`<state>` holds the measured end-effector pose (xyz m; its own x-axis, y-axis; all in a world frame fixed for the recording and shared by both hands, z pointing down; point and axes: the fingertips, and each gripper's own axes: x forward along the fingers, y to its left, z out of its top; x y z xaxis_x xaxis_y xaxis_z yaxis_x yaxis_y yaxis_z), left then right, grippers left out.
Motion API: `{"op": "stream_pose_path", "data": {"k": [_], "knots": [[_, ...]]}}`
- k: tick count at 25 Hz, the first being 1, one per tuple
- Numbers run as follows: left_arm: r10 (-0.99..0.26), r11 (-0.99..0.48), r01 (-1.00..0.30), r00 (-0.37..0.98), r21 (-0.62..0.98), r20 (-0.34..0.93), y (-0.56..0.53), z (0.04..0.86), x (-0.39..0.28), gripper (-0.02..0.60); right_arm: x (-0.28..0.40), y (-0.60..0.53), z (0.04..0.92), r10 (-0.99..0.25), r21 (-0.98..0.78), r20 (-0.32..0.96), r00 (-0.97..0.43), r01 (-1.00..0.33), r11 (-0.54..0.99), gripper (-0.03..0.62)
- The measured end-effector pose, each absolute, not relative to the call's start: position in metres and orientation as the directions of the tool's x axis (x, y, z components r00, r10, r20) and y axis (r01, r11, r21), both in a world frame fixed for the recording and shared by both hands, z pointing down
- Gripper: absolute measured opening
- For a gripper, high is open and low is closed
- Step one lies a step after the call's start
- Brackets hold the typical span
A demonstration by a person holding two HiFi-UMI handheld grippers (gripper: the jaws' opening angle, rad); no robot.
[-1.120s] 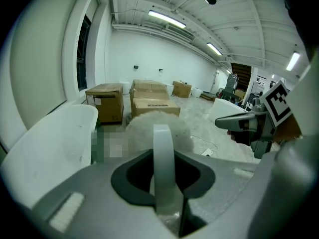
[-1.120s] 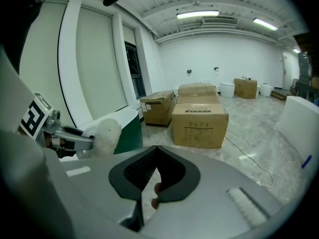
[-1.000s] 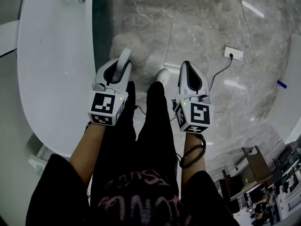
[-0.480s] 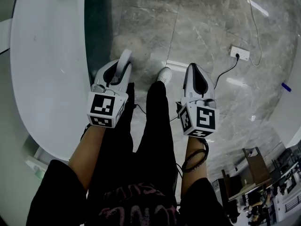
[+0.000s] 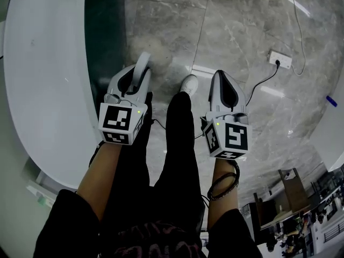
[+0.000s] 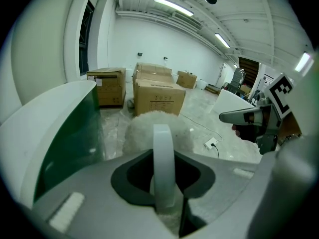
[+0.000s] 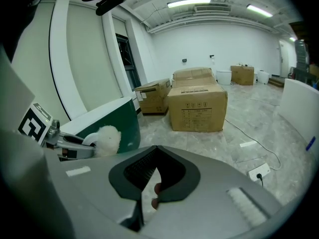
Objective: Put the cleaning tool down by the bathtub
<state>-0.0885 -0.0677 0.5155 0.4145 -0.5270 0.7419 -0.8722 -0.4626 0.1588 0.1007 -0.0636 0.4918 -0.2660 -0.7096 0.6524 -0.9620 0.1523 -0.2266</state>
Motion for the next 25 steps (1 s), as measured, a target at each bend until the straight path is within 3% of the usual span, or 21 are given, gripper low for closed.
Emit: {"op": "stream_pose_path", "data": {"k": [25], "knots": [[-0.487,-0.430,-0.888,0.382,0.165,0.785,-0.065,0.650,-0.085,0.083,0.088,-0.052,0.627,-0.652,-0.289,0.701,-0.289,-0.951,0.111,0.023]]}}
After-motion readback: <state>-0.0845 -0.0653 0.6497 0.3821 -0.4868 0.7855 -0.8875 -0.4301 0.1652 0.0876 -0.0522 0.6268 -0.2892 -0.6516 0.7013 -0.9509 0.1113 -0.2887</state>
